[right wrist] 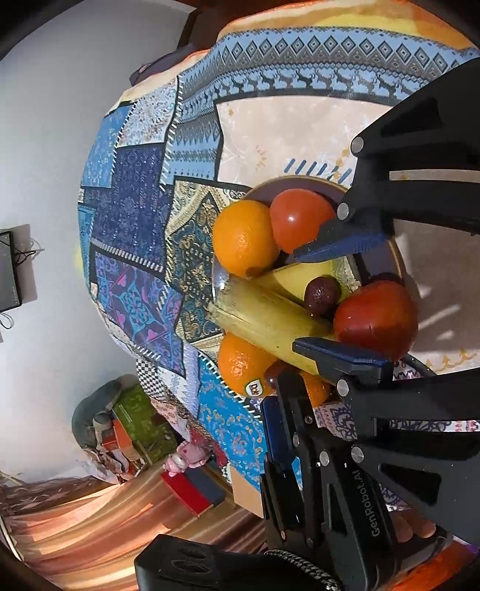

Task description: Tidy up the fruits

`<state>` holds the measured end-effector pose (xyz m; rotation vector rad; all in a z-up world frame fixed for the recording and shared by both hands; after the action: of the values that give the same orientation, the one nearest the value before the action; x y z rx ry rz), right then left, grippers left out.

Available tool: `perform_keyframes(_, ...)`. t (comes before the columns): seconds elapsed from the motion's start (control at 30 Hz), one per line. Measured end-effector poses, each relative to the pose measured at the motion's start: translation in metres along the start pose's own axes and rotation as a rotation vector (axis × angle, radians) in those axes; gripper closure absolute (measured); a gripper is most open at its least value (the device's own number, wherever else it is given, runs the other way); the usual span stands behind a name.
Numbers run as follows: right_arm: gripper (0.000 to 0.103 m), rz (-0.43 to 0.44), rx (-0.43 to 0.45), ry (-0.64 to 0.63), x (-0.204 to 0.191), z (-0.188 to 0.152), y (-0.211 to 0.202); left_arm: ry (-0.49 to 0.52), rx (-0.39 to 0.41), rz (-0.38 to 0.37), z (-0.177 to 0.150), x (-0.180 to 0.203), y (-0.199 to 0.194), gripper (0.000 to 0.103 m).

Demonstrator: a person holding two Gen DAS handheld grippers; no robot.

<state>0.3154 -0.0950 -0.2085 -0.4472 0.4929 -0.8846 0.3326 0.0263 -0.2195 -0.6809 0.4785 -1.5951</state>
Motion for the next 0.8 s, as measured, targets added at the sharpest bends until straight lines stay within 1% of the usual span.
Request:
perform_keyframes(0.13, 0.064, -0.019, 0.062, -0.008, -0.002, 0.015, -0.025, 0.000, 0.064, 0.004, 0.012, 0.001, -0.028, 0.073)
perform_keyframes(0.27, 0.064, -0.037, 0.154, -0.026, -0.008, 0.035, -0.065, 0.012, 0.163, 0.019, 0.026, 0.007, -0.071, 0.073)
perform_keyframes(0.43, 0.064, -0.046, 0.282, -0.051, -0.028, 0.056, -0.126, 0.030, 0.304, 0.016, 0.044, 0.020, -0.138, 0.073)
perform_keyframes(0.57, 0.064, -0.051, 0.369, -0.077, -0.048, 0.066, -0.170, 0.055, 0.433, 0.022, 0.050, 0.037, -0.203, 0.073)
perform_keyframes(0.67, 0.062, -0.058, 0.431, -0.096, -0.065, 0.067, -0.202, 0.068, 0.506, 0.026, 0.050, 0.046, -0.242, 0.067)
perform_keyframes(0.73, 0.061, -0.064, 0.461, -0.104, -0.073, 0.066, -0.217, 0.082, 0.566, 0.041, 0.048, 0.053, -0.268, 0.060)
perform_keyframes(0.8, 0.060, -0.063, 0.490, -0.107, -0.081, 0.065, -0.232, 0.099, 0.621, 0.056, 0.045, 0.060, -0.292, 0.056)
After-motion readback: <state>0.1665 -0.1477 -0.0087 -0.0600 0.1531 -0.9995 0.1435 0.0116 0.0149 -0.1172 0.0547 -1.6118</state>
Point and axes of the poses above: each gripper's, at about its wrist camera, not at the fingertips, and y roughly the way its jaws point, x to its right, z to its top, the point moved 5 cm from there along y, roughly the way its jaws point, and after that the axes turned 10 degrees about x, right-handed, at the moved point
